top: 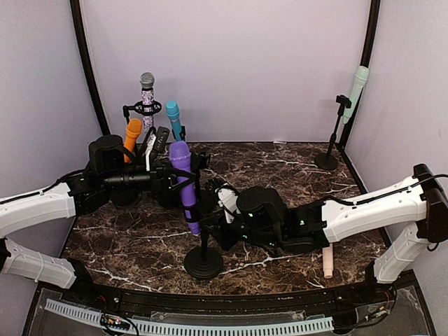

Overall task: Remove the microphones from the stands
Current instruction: Remove the microphone from the microphone stand.

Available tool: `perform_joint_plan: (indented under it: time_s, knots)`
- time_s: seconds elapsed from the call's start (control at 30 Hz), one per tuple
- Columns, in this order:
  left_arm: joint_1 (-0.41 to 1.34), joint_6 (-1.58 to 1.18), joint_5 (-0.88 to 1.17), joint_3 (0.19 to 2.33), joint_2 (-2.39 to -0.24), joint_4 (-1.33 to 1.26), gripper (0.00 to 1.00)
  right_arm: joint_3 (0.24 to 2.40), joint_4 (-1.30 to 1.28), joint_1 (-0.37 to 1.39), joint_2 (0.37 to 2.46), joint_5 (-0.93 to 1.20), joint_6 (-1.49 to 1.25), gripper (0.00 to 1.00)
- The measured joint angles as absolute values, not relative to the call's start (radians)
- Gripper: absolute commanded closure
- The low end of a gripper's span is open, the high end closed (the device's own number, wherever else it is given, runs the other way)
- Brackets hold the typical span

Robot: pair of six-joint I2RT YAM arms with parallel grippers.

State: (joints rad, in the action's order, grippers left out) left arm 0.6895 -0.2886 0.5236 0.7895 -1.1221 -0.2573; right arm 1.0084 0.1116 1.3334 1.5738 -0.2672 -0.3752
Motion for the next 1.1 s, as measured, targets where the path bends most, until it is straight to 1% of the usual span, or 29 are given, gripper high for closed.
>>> perform_joint_plan:
  time_s: [0.63,1.1]
  knots:
    - [0.628,-0.327,0.626,0.818,-1.176,-0.264,1.00,1.000,0.133,1.333,1.575,-0.279,-0.376,1.00]
    - [0.604,-0.331,0.652,0.819,-1.177,-0.264,1.00,0.989,0.160,1.333,1.577,-0.281,-0.376,1.00]
